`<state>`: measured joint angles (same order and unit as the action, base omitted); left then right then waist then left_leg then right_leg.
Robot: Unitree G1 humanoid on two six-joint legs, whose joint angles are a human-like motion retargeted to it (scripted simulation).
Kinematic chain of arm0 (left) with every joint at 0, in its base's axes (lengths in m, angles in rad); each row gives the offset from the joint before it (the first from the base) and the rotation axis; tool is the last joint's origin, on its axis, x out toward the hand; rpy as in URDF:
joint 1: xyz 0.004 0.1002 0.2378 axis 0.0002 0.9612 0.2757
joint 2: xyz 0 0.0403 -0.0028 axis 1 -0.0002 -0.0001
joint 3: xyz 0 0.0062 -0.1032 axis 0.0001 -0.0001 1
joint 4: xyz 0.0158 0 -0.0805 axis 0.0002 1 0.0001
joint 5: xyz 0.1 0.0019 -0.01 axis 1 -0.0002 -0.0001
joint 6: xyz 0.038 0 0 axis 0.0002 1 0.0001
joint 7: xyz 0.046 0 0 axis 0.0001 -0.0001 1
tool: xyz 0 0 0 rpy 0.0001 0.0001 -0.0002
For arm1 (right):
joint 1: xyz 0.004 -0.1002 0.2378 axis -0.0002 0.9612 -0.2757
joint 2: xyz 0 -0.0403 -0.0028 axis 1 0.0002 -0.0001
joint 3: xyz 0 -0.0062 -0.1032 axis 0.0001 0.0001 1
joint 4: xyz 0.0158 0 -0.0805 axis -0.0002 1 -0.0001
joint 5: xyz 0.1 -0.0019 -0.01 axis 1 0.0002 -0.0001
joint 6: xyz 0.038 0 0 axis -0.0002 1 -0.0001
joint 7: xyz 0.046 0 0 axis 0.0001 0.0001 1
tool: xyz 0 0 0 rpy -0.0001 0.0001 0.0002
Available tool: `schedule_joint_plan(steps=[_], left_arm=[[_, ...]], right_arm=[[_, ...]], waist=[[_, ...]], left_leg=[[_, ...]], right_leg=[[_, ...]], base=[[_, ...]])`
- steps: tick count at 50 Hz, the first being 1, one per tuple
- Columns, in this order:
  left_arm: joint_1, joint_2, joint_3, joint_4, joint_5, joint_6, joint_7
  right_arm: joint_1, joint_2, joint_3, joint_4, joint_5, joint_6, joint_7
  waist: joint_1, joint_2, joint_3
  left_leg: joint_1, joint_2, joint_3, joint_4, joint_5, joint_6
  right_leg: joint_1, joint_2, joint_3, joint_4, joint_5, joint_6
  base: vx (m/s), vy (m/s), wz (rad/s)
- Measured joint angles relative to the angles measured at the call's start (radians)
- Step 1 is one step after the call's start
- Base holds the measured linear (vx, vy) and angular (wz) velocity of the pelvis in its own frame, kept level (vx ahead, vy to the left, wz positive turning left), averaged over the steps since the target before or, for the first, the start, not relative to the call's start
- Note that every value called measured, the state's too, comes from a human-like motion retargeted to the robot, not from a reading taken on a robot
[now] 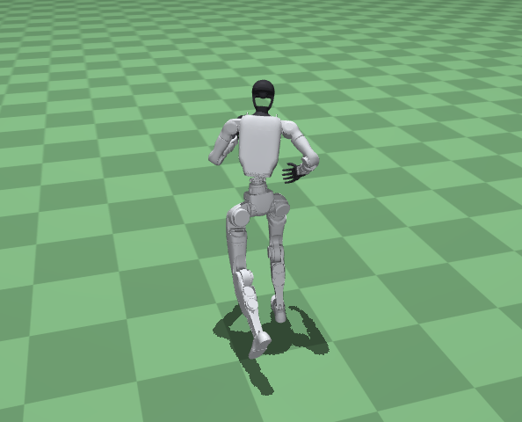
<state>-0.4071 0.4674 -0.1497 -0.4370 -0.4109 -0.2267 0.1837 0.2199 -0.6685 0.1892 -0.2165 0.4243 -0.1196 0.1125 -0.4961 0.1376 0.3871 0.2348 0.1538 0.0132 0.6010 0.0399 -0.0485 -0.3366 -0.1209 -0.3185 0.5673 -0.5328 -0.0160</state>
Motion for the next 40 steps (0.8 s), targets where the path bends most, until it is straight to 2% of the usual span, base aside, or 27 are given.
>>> schedule_joint_plan(steps=[2, 3, 5, 7, 8, 10, 12, 13, 15, 17, 18, 20, 22, 23, 25, 27, 28, 30, 33, 35, 36, 37, 38, 40], left_arm=[[0.202, -0.025, -0.008, 0.099, 0.083, 0.077, -0.063], [0.305, -0.032, -0.01, 0.153, 0.138, 0.108, -0.063], [0.511, -0.017, 0.01, 0.201, 0.224, 0.135, -0.036], [0.703, 0.075, 0.072, 0.129, 0.174, 0.115, -0.016], [0.785, 0.148, 0.118, 0.069, 0.101, 0.103, -0.019], [0.894, 0.286, 0.225, -0.034, -0.073, 0.081, -0.043], [0.932, 0.367, 0.336, -0.086, -0.212, 0.063, -0.086], [0.93, 0.381, 0.387, -0.098, -0.255, 0.058, -0.109], [0.888, 0.376, 0.486, -0.108, -0.272, 0.039, -0.116], [0.777, 0.314, 0.514, -0.11, -0.092, -0.032, 0.104], [0.703, 0.26, 0.48, -0.114, 0.043, -0.06, 0.302], [0.538, 0.12, 0.353, -0.117, 0.237, -0.044, 0.625], [0.376, -0.035, 0.137, -0.102, 0.225, -0.021, 0.631], [0.299, -0.096, 0.037, -0.095, 0.162, -0.017, 0.559], [0.139, -0.161, -0.106, -0.057, 0.064, 0.022, 0.385], [0.0, -0.12, -0.148, -0.037, 0.066, 0.075, 0.237], [-0.058, -0.08, -0.142, -0.036, 0.095, 0.094, 0.158], [-0.121, -0.009, -0.121, -0.047, 0.139, 0.106, 0.01], [-0.023, 0.025, -0.123, -0.107, -0.043, 0.053, -0.079], [0.135, 0.003, -0.101, -0.138, -0.235, 0.021, -0.158], [0.222, -0.025, -0.07, -0.131, -0.327, 0.04, -0.225], [0.302, -0.053, -0.036, -0.112, -0.407, 0.065, -0.286], [0.365, -0.081, 0.0, -0.069, -0.462, 0.102, -0.332], [0.456, -0.111, 0.053, 0.062, -0.497, 0.115, -0.255]], right_arm=[[-0.178, 0.072, 0.098, 0.133, -0.041, 0.03, -0.066], [-0.265, 0.112, 0.133, 0.185, -0.091, 0.042, -0.103], [-0.407, 0.198, 0.157, 0.209, -0.196, 0.052, -0.16], [-0.473, 0.276, 0.136, 0.119, -0.199, 0.035, -0.181], [-0.488, 0.307, 0.124, 0.058, -0.159, 0.022, -0.191], [-0.504, 0.327, 0.108, -0.062, -0.058, 0.001, -0.19], [-0.514, 0.303, 0.103, -0.167, 0.009, -0.012, -0.183], [-0.519, 0.284, 0.103, -0.216, 0.012, -0.018, -0.173], [-0.515, 0.254, 0.111, -0.333, -0.011, -0.041, -0.154], [-0.466, 0.234, 0.131, -0.486, -0.029, -0.1, -0.151], [-0.43, 0.214, 0.138, -0.551, -0.015, -0.14, -0.149], [-0.378, 0.178, 0.157, -0.62, 0.061, -0.18, -0.125], [-0.358, 0.167, 0.21, -0.588, 0.065, -0.148, -0.113], [-0.353, 0.178, 0.239, -0.555, 0.027, -0.13, -0.127], [-0.338, 0.195, 0.274, -0.488, -0.034, -0.117, -0.18], [-0.293, 0.187, 0.251, -0.459, -0.018, -0.127, -0.212], [-0.272, 0.168, 0.227, -0.459, 0.007, -0.137, -0.214], [-0.233, 0.1, 0.185, -0.482, 0.082, -0.16, -0.198], [-0.202, -0.055, 0.141, -0.524, 0.125, -0.162, -0.126], [-0.208, -0.178, 0.122, -0.549, 0.112, -0.134, -0.041], [-0.235, -0.238, 0.125, -0.551, 0.117, -0.113, 0.002], [-0.273, -0.291, 0.136, -0.541, 0.123, -0.094, 0.04], [-0.334, -0.333, 0.163, -0.508, 0.13, -0.08, 0.067], [-0.504, -0.383, 0.225, -0.373, 0.118, -0.068, 0.03]], waist=[[0.069, 0.014, 0.023], [0.122, 0.02, 0.008], [0.285, 0.001, -0.069], [0.52, -0.096, -0.189], [0.645, -0.17, -0.25], [0.862, -0.325, -0.335], [1.011, -0.469, -0.376], [1.067, -0.53, -0.382], [1.161, -0.617, -0.351], [1.253, -0.545, -0.178], [1.282, -0.446, -0.069], [1.247, -0.287, 0.101], [1.153, -0.343, 0.123], [1.085, -0.365, 0.127], [0.918, -0.348, 0.13], [0.725, -0.301, 0.13], [0.643, -0.263, 0.127], [0.538, -0.141, 0.123], [0.432, -0.022, 0.12], [0.336, -0.007, 0.129], [0.298, -0.008, 0.131], [0.275, -0.003, 0.133], [0.28, 0.012, 0.133], [0.307, 0.027, 0.133]], left_leg=[[-0.104, -0.008, 0.002, 0.305, -0.099, 0.042], [-0.193, 0.002, 0.028, 0.465, -0.181, 0.077], [-0.392, 0.018, 0.097, 0.718, -0.341, 0.167], [-0.584, 0.003, 0.181, 0.834, -0.455, 0.238], [-0.673, -0.009, 0.228, 0.85, -0.496, 0.26], [-0.83, -0.025, 0.316, 0.812, -0.556, 0.27], [-0.964, -0.03, 0.39, 0.692, -0.593, 0.26], [-1.018, -0.027, 0.426, 0.611, -0.613, 0.255], [-1.07, -0.027, 0.492, 0.408, -0.658, 0.232], [-0.943, -0.056, 0.466, 0.216, -0.638, 0.147], [-0.828, -0.066, 0.404, 0.176, -0.61, 0.104], [-0.65, -0.069, 0.265, 0.234, -0.659, 0.109], [-0.72, -0.112, 0.208, 0.361, -0.789, 0.235], [-0.739, -0.13, 0.179, 0.397, -0.839, 0.277], [-0.715, -0.127, 0.104, 0.408, -0.912, 0.286], [-0.627, -0.12, 0.019, 0.315, -0.913, 0.249], [-0.579, -0.087, -0.012, 0.278, -0.913, 0.219], [-0.486, 0.065, -0.03, 0.259, -0.912, 0.13], [-0.31, 0.227, -0.015, 0.16, -0.703, 0.025], [-0.179, 0.241, -0.042, 0.105, -0.528, -0.012], [-0.141, 0.229, -0.068, 0.121, -0.463, -0.023], [-0.124, 0.22, -0.088, 0.169, -0.415, -0.031], [-0.148, 0.22, -0.097, 0.28, -0.403, -0.031], [-0.284, 0.227, -0.097, 0.607, -0.462, 0.01]], right_leg=[[0.072, 0.04, 0.043, 0.07, -0.102, -0.044], [0.084, 0.053, 0.062, 0.106, -0.144, -0.058], [0.103, 0.064, 0.111, 0.127, -0.206, -0.071], [0.144, 0.038, 0.179, 0.072, -0.213, -0.054], [0.173, 0.012, 0.213, 0.025, -0.192, -0.031], [0.262, -0.054, 0.252, -0.106, -0.085, 0.038], [0.369, -0.11, 0.243, -0.255, 0.125, 0.101], [0.421, -0.127, 0.23, -0.32, 0.248, 0.12], [0.529, -0.133, 0.226, -0.425, 0.484, 0.137], [0.703, -0.078, 0.291, -0.402, 0.618, 0.135], [0.787, -0.028, 0.317, -0.302, 0.631, 0.135], [0.771, 0.035, 0.252, 0.129, 0.524, 0.114], [0.378, -0.094, 0.163, 0.757, 0.313, 0.086], [0.199, -0.144, 0.149, 0.974, 0.241, 0.068], [-0.112, -0.162, 0.137, 1.222, 0.132, 0.041], [-0.378, -0.207, 0.128, 1.227, 0.079, 0.06], [-0.488, -0.233, 0.118, 1.169, 0.054, 0.064], [-0.643, -0.224, 0.059, 0.935, 0.061, 0.08], [-0.717, -0.189, 0.012, 0.327, 0.18, 0.177], [-0.672, -0.234, -0.005, 0.001, 0.326, 0.242], [-0.654, -0.267, -0.017, 0.012, 0.416, 0.241], [-0.641, -0.284, -0.024, 0.056, 0.461, 0.221], [-0.64, -0.273, -0.024, 0.166, 0.418, 0.166], [-0.7, -0.268, 0.002, 0.482, 0.244, 0.093]], base=[[1.43, -0.37, -1.32], [1.43, -0.32, -1.44], [1.49, -0.29, -1.66], [1.63, -0.22, -1.82], [1.75, -0.12, -1.52], [1.84, -0.01, -0.85], [1.89, 0.09, 0.17], [1.91, 0.1, 0.59], [1.91, 0.06, 0.64], [1.86, -0.02, 0.37], [1.79, -0.03, 0.67], [1.69, -0.02, 1.36], [1.51, -0.06, 1.69], [1.46, -0.17, 1.87], [1.48, -0.31, 2.2], [1.56, -0.5, 2.47], [1.62, -0.59, 1.63], [1.71, -0.66, 0.42], [1.92, -0.78, -0.04], [2.1, -0.85, 0.69], [2.07, -0.9, 0.66], [1.96, -0.93, 0.07], [1.84, -0.92, -0.41], [1.69, -0.85, -0.77]])
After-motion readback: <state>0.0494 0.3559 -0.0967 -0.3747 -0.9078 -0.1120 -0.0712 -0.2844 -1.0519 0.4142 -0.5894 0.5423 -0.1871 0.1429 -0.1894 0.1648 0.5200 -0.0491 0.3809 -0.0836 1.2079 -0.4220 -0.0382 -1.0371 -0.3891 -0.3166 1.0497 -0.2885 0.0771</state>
